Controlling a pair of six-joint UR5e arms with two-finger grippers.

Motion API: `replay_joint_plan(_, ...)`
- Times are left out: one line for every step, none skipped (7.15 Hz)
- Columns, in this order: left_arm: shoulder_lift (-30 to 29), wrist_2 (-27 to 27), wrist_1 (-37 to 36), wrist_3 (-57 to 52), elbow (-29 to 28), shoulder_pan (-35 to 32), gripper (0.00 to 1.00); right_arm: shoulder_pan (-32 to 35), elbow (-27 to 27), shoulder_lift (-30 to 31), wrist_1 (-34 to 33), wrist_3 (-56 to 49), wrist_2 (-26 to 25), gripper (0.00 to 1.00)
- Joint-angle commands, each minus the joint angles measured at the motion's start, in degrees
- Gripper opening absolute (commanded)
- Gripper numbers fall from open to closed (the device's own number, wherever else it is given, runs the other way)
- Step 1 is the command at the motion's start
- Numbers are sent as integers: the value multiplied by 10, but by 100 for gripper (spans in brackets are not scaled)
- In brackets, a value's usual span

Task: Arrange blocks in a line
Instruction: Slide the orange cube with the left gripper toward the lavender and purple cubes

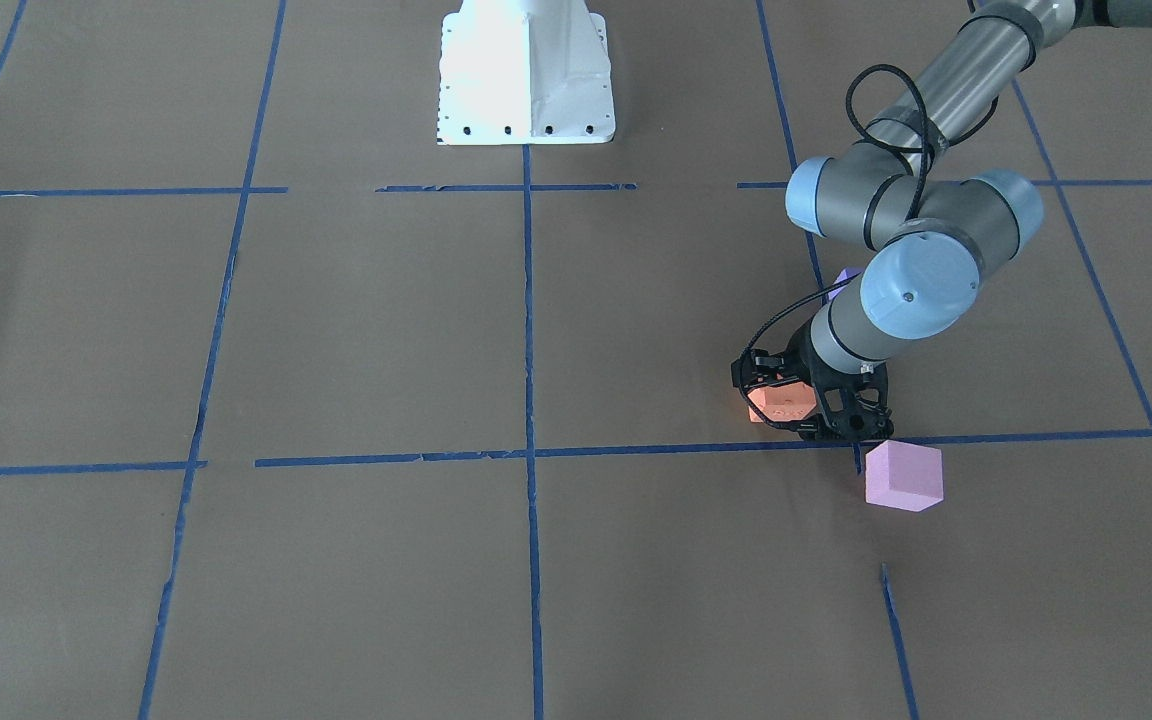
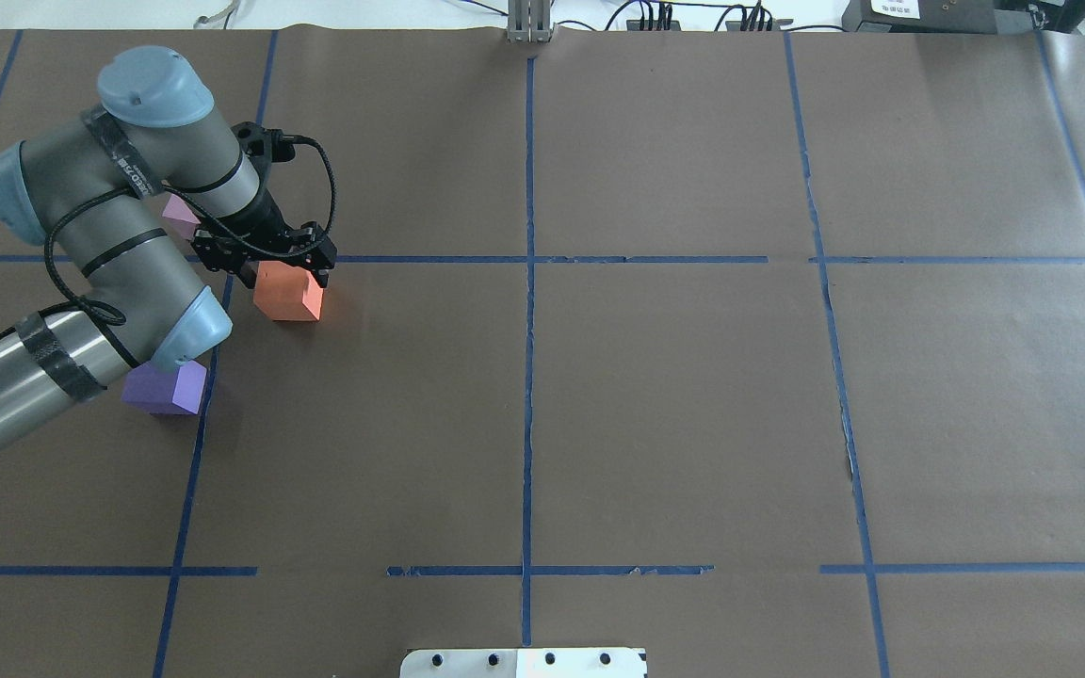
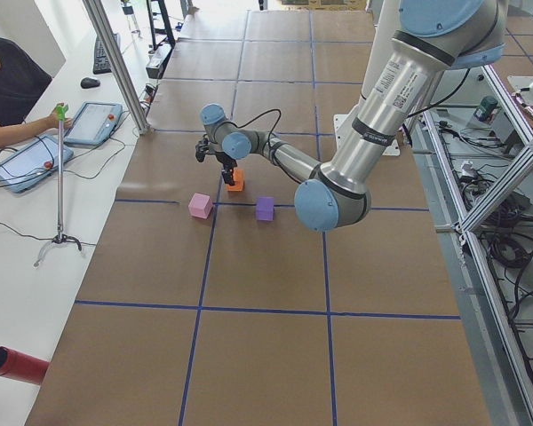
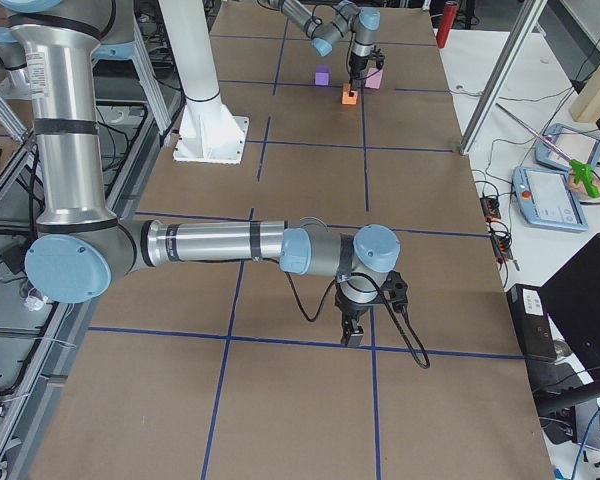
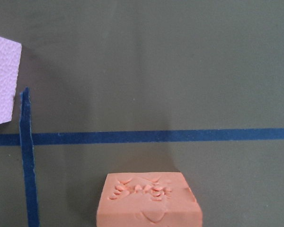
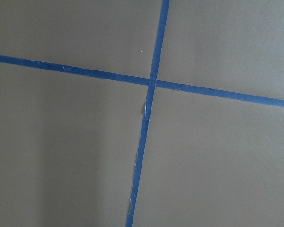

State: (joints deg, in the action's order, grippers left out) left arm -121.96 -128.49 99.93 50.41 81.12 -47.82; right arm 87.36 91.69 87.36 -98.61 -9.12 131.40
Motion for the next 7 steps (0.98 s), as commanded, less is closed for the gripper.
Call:
replay_joint_plan(1,13,3,0,-4,4,100,0,1,0,0,0,0,100)
replay_joint_plan(1,13,4,0,-4,4,98,0,0,0,0,0,0,100)
replay_joint_plan(3,13,14,3,-6,4,72,0,1,0,0,0,0,100)
replay_joint_plan(2,13,15,9,-6,4,36,0,0,0,0,1,0,100)
replay_joint_plan(1,13,15,9,-4,3,15,0,0,0,0,1,0,100)
replay_joint_plan(1,11,5,8,13,-23,8,0,0,0,0,1,0,100)
replay_joint_plan(5,10,-70,-2,71,-47,9,0,0,0,0,0,0,100)
